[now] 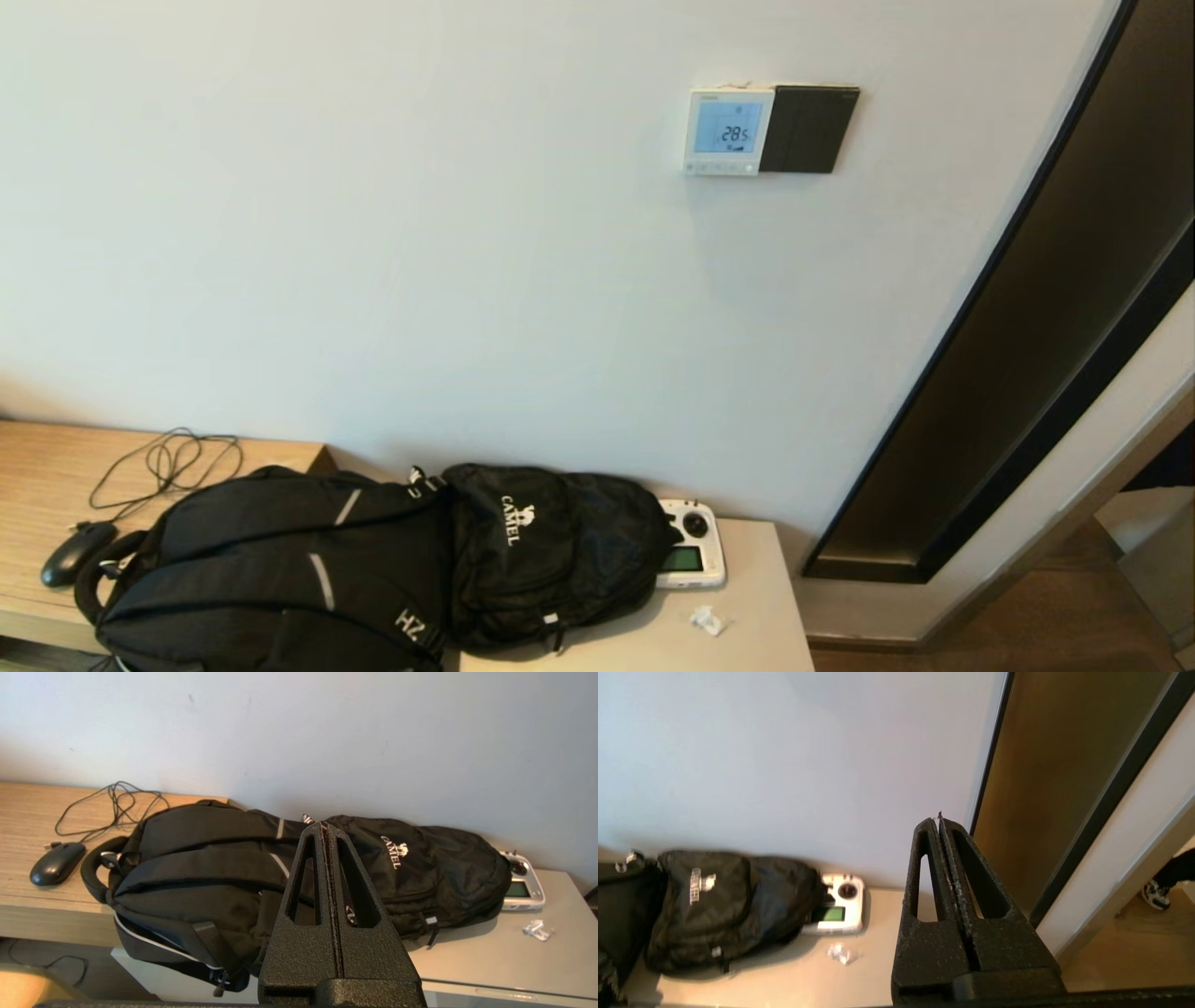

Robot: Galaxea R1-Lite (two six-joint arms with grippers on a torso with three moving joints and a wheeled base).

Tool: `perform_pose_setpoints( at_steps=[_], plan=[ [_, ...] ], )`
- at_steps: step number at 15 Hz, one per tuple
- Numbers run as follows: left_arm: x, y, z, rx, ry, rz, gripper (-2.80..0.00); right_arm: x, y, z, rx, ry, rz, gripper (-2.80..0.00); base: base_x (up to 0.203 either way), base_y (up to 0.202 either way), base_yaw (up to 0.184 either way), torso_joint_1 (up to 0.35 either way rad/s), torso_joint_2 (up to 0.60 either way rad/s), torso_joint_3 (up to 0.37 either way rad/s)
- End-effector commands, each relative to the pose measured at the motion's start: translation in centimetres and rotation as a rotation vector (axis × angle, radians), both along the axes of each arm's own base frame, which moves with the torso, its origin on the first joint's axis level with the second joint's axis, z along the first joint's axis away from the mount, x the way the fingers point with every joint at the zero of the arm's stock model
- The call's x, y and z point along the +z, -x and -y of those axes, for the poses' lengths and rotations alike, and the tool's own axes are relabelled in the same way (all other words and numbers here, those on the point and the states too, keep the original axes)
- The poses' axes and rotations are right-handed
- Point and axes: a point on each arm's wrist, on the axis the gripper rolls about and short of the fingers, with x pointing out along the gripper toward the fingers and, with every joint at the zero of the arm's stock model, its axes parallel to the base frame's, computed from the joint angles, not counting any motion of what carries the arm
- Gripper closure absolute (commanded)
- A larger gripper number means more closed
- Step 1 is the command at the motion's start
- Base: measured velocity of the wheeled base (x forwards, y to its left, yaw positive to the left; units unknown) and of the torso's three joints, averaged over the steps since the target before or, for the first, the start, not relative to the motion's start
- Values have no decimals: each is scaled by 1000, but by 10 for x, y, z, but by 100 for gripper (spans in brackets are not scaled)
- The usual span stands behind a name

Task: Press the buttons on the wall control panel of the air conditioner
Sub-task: Turn off the central air conditioner

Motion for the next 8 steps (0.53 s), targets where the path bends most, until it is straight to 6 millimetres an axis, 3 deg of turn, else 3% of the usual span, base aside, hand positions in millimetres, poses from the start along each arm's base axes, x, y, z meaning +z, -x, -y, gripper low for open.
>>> perform_pose_setpoints(
  at_steps=[1,4,8],
  plan=[
    [0,0,0,0,1,1,0,17,-38,0,-2,-2,-96,0,0,0,0,0,0,0],
    [0,0,0,-1,1,1,0,51,-90,1,-30,-7,-74,0,0,0,0,0,0,0],
    [0,0,0,-1,1,1,0,96,-142,-4,-16,-59,1,0,0,0,0,0,0,0]
  ],
)
